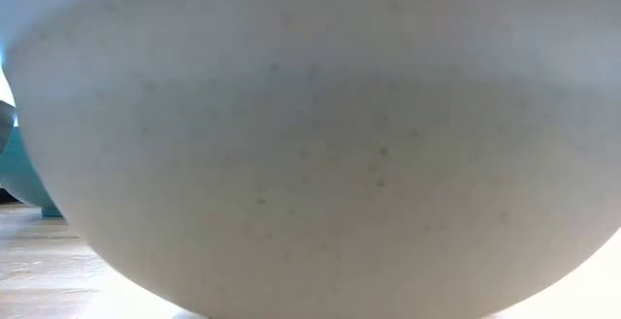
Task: Nest bowls inside each other
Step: Stack the top white bowl on the blue bowl
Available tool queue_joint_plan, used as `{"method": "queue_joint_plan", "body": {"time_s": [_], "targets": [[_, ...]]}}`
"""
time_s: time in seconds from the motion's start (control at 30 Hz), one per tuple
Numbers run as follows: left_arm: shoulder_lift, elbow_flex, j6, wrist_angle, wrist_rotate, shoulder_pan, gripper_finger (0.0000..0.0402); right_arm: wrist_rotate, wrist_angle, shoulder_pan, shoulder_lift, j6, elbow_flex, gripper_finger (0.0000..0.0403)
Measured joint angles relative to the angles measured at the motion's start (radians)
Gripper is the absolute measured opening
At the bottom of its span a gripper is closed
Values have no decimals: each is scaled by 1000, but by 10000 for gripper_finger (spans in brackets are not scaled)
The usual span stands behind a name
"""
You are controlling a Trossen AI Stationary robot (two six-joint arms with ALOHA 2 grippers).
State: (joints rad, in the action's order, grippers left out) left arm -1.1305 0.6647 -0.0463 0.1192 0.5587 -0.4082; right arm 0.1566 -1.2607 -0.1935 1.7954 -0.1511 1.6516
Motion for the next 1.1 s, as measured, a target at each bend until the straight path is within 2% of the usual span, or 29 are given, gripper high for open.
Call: {"method": "queue_joint_plan", "body": {"time_s": [0.13,0.27,0.4,0.53,0.63,0.8,1.1], "targets": [[0,-5,-2,-2,-23,-5,0,0,163,57,-175,60,-171,89],[0,-23,-3,-3,-28,-17,0,-10,519,142,-395,165,-477,70],[0,-33,-5,-3,-29,-19,0,-159,915,242,-594,266,-802,59],[0,-30,-25,-1,-29,-19,0,-304,1217,306,-724,330,-1062,52],[0,-28,-19,10,-28,-19,0,-323,1419,317,-768,377,-1207,52],[0,-28,41,47,1,-17,0,-325,1591,316,-769,440,-1330,52],[0,-28,88,89,14,-17,0,-278,1578,316,-669,466,-1308,52]]}}
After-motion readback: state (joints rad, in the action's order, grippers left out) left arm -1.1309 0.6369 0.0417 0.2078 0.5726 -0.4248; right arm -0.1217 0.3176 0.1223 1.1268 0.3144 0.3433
